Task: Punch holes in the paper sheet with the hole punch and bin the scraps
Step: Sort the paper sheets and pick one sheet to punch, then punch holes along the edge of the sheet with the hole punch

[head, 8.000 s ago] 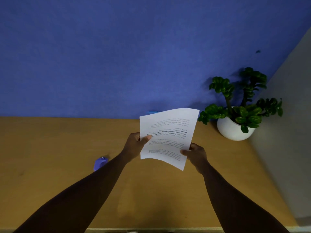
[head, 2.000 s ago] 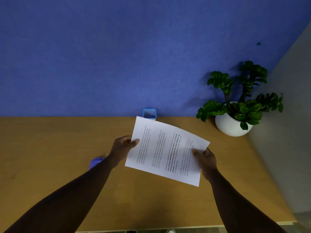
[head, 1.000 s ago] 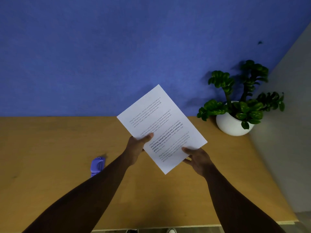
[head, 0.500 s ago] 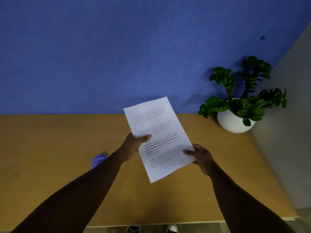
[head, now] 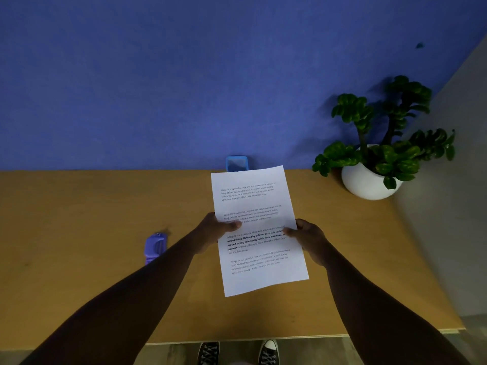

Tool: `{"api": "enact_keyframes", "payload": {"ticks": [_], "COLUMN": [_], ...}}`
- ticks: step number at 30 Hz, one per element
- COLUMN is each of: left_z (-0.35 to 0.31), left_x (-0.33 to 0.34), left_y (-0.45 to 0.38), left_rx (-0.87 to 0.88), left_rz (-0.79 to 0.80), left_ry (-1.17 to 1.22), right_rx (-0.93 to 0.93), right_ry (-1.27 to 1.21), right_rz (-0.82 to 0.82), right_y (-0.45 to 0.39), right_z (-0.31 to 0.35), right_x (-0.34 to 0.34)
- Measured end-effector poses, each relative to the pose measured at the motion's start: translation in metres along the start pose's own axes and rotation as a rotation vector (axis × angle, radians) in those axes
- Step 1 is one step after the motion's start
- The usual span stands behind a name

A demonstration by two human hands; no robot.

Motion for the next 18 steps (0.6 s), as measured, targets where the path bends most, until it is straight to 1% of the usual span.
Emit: {"api": "enact_keyframes", "payload": {"ticks": [3,6,8,11,13,16,18], "left_z": [0.006,0.012,0.018,0.025,0.031,0.040,0.050], "left_x": [-0.003,-0.007,-0.011,-0.021,-0.031,-0.050,-0.067], "left_y": [-0.001,-0.002,-0.001,0.001,0.004,0.016,0.028], "left_rx": [-0.031,-0.026,-0.020,-0.030,-0.054,-0.102,-0.156], "left_rz": [-0.021,-0.047,-0.104,-0.259,-0.408,-0.648,-0.753], "left_ry": [-0.051,-0.098,-0.085,-0.060,-0.052,-0.126,-0.182], "right_rx": [0.026,0.045,0.058,0.082,0.092,0.111,0.125], "right_ry": [0.039,0.087,0.093,0.088,0.080,0.085,0.093], "right_rz": [-0.015,-0.035,-0.064,-0.105,-0.120,-0.145,-0.157], "right_y": [-0.001,-0.002,-0.004,-0.007,-0.009,-0.011,-0.012], "right_z": [-0.003,-0.007,-0.010,-0.014,-0.016,-0.020,-0.023], "right_x": [0.003,0.006,0.007,0.008,0.008,0.010,0.011]}}
Point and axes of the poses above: each hand's wrist, its own y-axis away from the middle knuckle, its own x-axis out of the palm, z = x × y, the point moved 2 cm from there along -y, towards the middle knuckle, and after that the axes turned 14 degrees about z, right-handed, at the moved point
